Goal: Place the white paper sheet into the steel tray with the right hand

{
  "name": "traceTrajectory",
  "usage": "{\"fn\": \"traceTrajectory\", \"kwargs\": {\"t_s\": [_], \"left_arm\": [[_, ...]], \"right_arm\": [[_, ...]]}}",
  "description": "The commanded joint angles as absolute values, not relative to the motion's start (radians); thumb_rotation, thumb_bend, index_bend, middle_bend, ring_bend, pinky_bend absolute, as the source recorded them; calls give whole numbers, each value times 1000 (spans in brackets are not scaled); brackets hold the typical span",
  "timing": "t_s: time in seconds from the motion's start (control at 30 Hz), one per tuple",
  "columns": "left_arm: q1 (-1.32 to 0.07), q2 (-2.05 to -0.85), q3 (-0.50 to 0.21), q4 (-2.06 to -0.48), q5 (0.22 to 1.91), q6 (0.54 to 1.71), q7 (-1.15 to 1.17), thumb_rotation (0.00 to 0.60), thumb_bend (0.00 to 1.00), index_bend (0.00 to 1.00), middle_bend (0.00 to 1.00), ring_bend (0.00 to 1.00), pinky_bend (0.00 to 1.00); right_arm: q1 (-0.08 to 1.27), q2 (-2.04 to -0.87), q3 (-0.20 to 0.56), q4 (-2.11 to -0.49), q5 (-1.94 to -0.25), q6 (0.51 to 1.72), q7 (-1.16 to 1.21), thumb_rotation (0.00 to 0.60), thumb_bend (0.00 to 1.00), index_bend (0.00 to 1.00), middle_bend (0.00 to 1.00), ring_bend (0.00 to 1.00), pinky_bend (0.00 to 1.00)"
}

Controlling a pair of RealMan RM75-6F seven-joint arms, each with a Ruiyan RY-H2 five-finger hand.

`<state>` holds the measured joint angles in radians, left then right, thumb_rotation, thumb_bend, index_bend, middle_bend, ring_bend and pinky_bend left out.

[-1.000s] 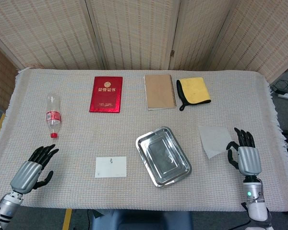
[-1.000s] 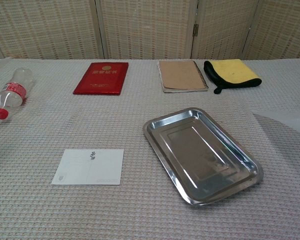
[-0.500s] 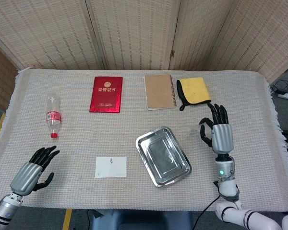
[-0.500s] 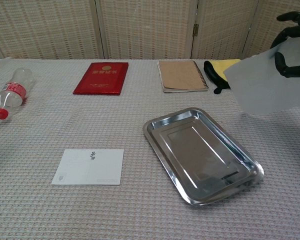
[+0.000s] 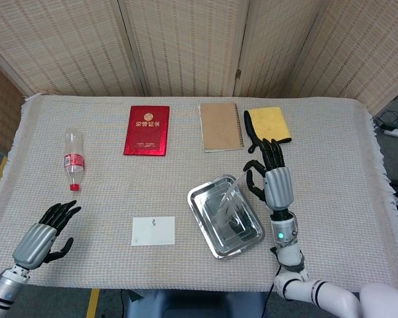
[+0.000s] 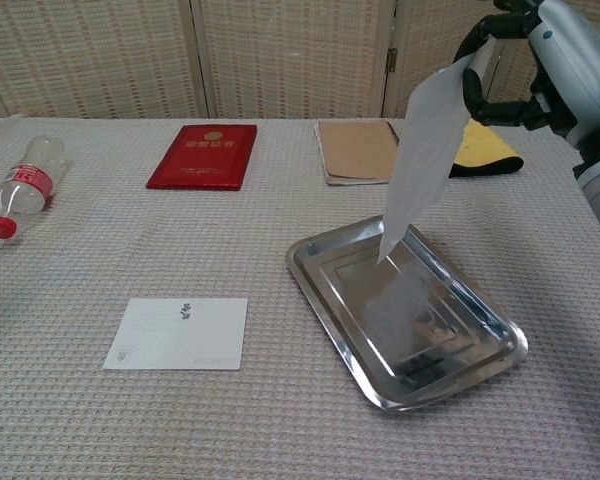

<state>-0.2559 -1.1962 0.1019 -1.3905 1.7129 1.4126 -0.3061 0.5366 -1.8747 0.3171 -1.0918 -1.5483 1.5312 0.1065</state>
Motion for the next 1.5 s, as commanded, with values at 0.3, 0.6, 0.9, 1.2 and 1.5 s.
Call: {"fn": "traceTrajectory", "kwargs": {"t_s": [0.3, 0.6, 0.9, 1.2, 1.5], "left_arm": [[-256, -1196, 101, -1391, 1712, 1413, -302, 600, 581, 0, 0, 0, 0], [-257, -1200, 102, -1391, 1712, 1406, -291, 600, 580, 0, 0, 0, 0], [-254, -1199, 104, -1396, 1718, 1414, -288, 600, 581, 0, 0, 0, 0], [-255, -1197, 104, -1397, 1718, 1414, -292, 600, 580, 0, 0, 0, 0], [-255, -1192, 105, -1399, 1722, 1418, -302, 600, 580, 0, 0, 0, 0]], "right_arm": [[412, -1834, 114, -1029, -1610, 1574, 246, 600, 629, 576, 125, 79, 0], [311, -1780, -43, -1000, -1681, 1591, 249, 600, 628, 581, 130, 82, 0], [290, -1803, -69, -935, -1683, 1545, 240, 600, 627, 584, 131, 81, 0], [293, -1825, -54, -925, -1666, 1496, 192, 600, 629, 584, 127, 77, 0], [311, -1837, -15, -930, -1630, 1443, 136, 600, 629, 540, 100, 72, 0]]}}
